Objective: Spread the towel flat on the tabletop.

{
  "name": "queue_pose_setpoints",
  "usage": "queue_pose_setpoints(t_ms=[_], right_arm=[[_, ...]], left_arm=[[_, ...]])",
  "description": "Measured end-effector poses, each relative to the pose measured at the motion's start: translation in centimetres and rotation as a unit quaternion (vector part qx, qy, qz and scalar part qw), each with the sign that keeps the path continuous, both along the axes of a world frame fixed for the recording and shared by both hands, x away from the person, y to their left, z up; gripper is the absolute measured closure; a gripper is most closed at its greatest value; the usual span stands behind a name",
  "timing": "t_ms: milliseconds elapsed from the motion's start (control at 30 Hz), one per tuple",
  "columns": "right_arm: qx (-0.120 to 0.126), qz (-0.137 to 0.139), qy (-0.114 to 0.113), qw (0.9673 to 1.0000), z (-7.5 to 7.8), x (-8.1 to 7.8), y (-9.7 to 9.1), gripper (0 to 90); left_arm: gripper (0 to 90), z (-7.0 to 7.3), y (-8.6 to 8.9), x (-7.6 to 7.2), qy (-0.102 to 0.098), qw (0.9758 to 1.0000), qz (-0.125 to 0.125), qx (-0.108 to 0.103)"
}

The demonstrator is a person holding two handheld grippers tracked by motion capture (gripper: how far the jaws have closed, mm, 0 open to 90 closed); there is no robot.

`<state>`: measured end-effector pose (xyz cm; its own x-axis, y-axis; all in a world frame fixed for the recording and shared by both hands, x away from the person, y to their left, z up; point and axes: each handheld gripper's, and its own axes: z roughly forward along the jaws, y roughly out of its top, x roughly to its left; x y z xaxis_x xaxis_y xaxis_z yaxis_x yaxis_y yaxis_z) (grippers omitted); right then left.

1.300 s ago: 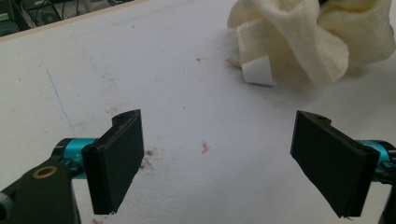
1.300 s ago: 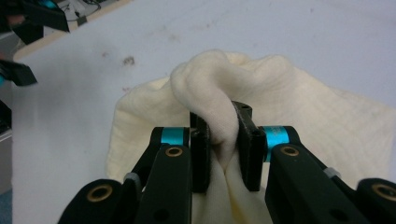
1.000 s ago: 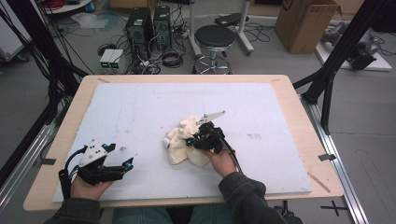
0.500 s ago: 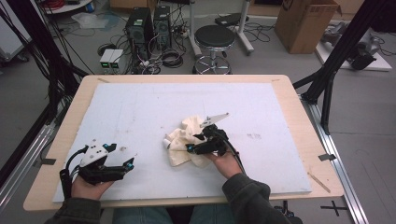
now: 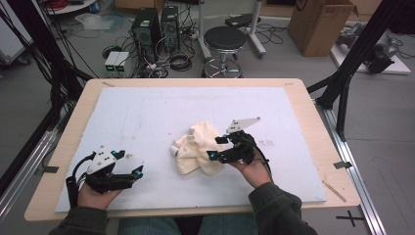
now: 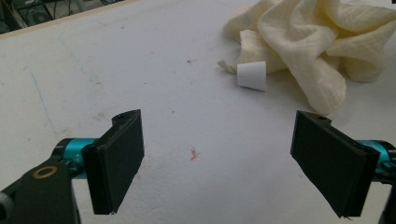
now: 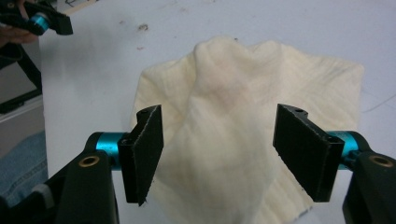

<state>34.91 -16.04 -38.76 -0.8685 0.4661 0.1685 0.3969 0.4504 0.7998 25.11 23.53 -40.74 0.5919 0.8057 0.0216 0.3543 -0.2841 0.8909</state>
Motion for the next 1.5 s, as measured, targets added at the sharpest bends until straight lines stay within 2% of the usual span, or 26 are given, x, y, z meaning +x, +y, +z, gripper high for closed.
queue_pose_setpoints(t_ms=[200, 233, 333, 367, 467, 500, 533, 567, 667, 700, 733, 767, 800, 833, 867, 900, 1000, 1033, 1133, 1233, 1267, 1333, 1367, 1400, 1433, 1500], right_arm=[[-0.006, -0.001, -0.005, 1.0000, -0.3, -1.0, -1.2, 36.6], [-0.005, 0.002, -0.007, 1.0000, -0.5, -1.5, -1.5, 39.0], [-0.002, 0.004, -0.009, 0.9999, -0.5, -2.1, -1.8, 41.7], [0.004, 0.010, -0.015, 0.9998, -0.6, -2.7, -2.0, 44.1], [0.001, 0.018, -0.017, 0.9997, -0.8, -3.3, -2.1, 47.1], [-0.001, 0.025, -0.024, 0.9994, -0.9, -3.8, -2.1, 49.3], [-0.001, 0.025, -0.024, 0.9994, -0.9, -3.8, -2.1, 49.3], [-0.005, 0.033, -0.020, 0.9992, -1.2, -4.2, -2.0, 51.6], [-0.010, 0.037, -0.017, 0.9991, -1.5, -4.5, -1.7, 51.8], [-0.017, 0.044, -0.012, 0.9988, -2.1, -4.5, -1.4, 51.9], [-0.023, 0.046, -0.011, 0.9986, -2.4, -4.4, -1.1, 51.8], [-0.030, 0.048, -0.009, 0.9983, -2.7, -4.4, -0.9, 51.8], [-0.030, 0.048, -0.009, 0.9983, -2.7, -4.4, -0.9, 51.8], [-0.040, 0.050, -0.001, 0.9980, -3.3, -4.0, -0.4, 52.1], [-0.040, 0.050, -0.001, 0.9980, -3.3, -4.0, -0.4, 52.1], [-0.057, 0.050, 0.003, 0.9971, -3.9, -3.6, 0.1, 52.2], [-0.068, 0.054, 0.005, 0.9962, -4.1, -3.1, 0.5, 52.2], [-0.071, 0.053, 0.004, 0.9960, -4.3, -2.8, 0.9, 53.0], [-0.079, 0.052, 0.008, 0.9955, -4.5, -2.5, 1.2, 53.7], [-0.093, 0.050, 0.010, 0.9944, -4.8, -2.3, 1.8, 57.6], [-0.093, 0.050, 0.010, 0.9944, -4.8, -2.3, 1.8, 57.6], [-0.099, 0.053, 0.003, 0.9937, -4.9, -2.3, 2.1, 61.6], [-0.104, 0.051, -0.003, 0.9933, -4.9, -2.3, 2.1, 65.2], [-0.104, 0.051, -0.003, 0.9933, -4.9, -2.3, 2.1, 65.2], [-0.107, 0.051, -0.007, 0.9930, -5.0, -2.2, 2.1, 68.3], [-0.109, 0.051, -0.010, 0.9927, -5.0, -2.2, 2.1, 71.5]], left_arm=[[18.2, 0.2, -1.1, 0.2, -0.002, 0.9998, -0.017, -0.007], [18.3, 0.3, -1.6, 0.3, -0.002, 0.9995, -0.028, -0.016], [19.2, 0.4, -2.2, 0.3, -0.004, 0.9991, -0.038, -0.017], [19.9, 0.5, -2.9, 0.4, -0.004, 0.9986, -0.049, -0.018], [21.6, 0.5, -3.7, 0.5, -0.003, 0.9980, -0.061, -0.014], [23.3, 0.4, -4.4, 0.6, 0.001, 0.9973, -0.073, -0.012], [25.7, 0.4, -4.4, 0.6, 0.001, 0.9973, -0.073, -0.012], [29.6, 0.3, -5.2, 0.6, 0.003, 0.9959, -0.089, -0.016], [41.1, 0.2, -5.9, 0.7, 0.004, 0.9950, -0.099, -0.012], [43.6, -0.1, -6.7, 1.0, 0.009, 0.9940, -0.109, -0.006], [46.2, -0.1, -6.7, 1.0, 0.009, 0.9940, -0.109, -0.006], [49.4, -0.5, -7.5, 1.4, 0.017, 0.9925, -0.120, 0.008], [52.2, -0.5, -7.5, 1.4, 0.017, 0.9925, -0.120, 0.008], [54.3, -0.8, -8.3, 1.8, 0.029, 0.9904, -0.135, 0.015], [55.7, -0.8, -8.3, 1.8, 0.029, 0.9904, -0.135, 0.015], [58.5, -1.2, -8.9, 2.3, 0.043, 0.9879, -0.148, 0.013], [60.8, -1.6, -9.6, 2.9, 0.055, 0.9865, -0.153, 0.018], [61.2, -2.0, -10.2, 3.5, 0.073, 0.9844, -0.158, 0.025], [63.3, -2.3, -10.6, 3.8, 0.078, 0.9840, -0.158, 0.028], [67.0, -2.5, -11.1, 4.7, 0.092, 0.9824, -0.156, 0.047], [67.5, -2.5, -11.1, 4.7, 0.092, 0.9824, -0.156, 0.047], [68.9, -2.7, -11.3, 5.0, 0.099, 0.9815, -0.155, 0.053], [69.5, -2.9, -11.6, 5.3, 0.107, 0.9799, -0.157, 0.062], [69.7, -2.9, -11.6, 5.3, 0.107, 0.9799, -0.157, 0.062], [70.0, -3.1, -11.9, 5.4, 0.113, 0.9780, -0.159, 0.075], [71.6, -3.1, -12.0, 5.3, 0.109, 0.9784, -0.157, 0.079]])
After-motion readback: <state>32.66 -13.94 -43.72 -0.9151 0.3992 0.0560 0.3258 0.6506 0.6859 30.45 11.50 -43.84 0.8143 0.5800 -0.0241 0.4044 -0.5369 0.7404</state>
